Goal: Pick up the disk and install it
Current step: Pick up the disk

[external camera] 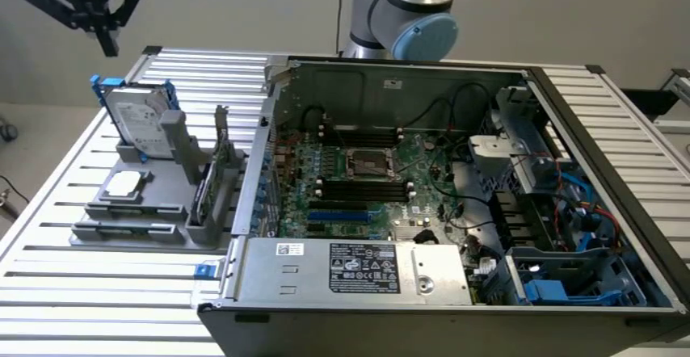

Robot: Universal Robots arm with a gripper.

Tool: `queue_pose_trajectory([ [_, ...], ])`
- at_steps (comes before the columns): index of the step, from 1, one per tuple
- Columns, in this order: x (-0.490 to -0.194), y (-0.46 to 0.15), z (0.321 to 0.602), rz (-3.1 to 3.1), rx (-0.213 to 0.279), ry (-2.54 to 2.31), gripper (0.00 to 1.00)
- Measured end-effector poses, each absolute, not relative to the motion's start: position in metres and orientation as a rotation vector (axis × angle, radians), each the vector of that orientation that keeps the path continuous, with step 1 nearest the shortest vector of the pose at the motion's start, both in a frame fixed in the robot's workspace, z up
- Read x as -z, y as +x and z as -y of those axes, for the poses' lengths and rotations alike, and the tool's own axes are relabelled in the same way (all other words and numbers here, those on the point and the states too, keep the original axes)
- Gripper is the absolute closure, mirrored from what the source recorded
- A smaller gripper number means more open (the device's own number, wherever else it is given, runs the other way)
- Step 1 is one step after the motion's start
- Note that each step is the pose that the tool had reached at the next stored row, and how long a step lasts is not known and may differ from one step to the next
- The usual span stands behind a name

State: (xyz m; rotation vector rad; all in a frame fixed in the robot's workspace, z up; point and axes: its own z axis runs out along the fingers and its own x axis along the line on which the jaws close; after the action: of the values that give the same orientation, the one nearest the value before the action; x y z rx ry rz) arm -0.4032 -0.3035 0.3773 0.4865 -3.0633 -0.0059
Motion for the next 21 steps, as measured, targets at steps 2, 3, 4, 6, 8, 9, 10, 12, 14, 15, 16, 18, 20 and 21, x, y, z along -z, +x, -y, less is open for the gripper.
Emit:
queue_pose_trajectory([
  [2, -0.3767, -0.4032, 0.3035, 3.052, 0.005, 0.542, 0.89],
  [3, -0.3765, -0.4032, 0.3035, 3.047, 0.003, 0.569, 0.89],
  [4, -0.3763, -0.4032, 0.3035, 3.041, 0.002, 0.596, 0.89],
  [6, -0.3759, -0.4033, 0.3035, 3.029, -0.004, 0.651, 0.89],
  [8, -0.3757, -0.4033, 0.3035, 3.015, -0.01, 0.703, 0.89],
  [9, -0.3756, -0.4033, 0.3035, 3.009, -0.012, 0.729, 0.89],
  [10, -0.3754, -0.4033, 0.3035, 3.001, -0.015, 0.757, 0.89],
  [12, -0.3752, -0.4033, 0.3035, 2.986, -0.02, 0.81, 0.89],
  [14, -0.3751, -0.4033, 0.3035, 2.97, -0.026, 0.863, 0.89],
  [15, -0.375, -0.4033, 0.3035, 2.962, -0.028, 0.89, 0.89],
  [16, -0.3749, -0.4033, 0.3035, 2.954, -0.03, 0.917, 0.89],
  [18, -0.3748, -0.4033, 0.3035, 2.936, -0.034, 0.971, 0.89],
  [20, -0.3746, -0.4033, 0.3035, 2.919, -0.036, 1.024, 0.89],
  [21, -0.3746, -0.4033, 0.3035, 2.909, -0.037, 1.05, 0.89],
])
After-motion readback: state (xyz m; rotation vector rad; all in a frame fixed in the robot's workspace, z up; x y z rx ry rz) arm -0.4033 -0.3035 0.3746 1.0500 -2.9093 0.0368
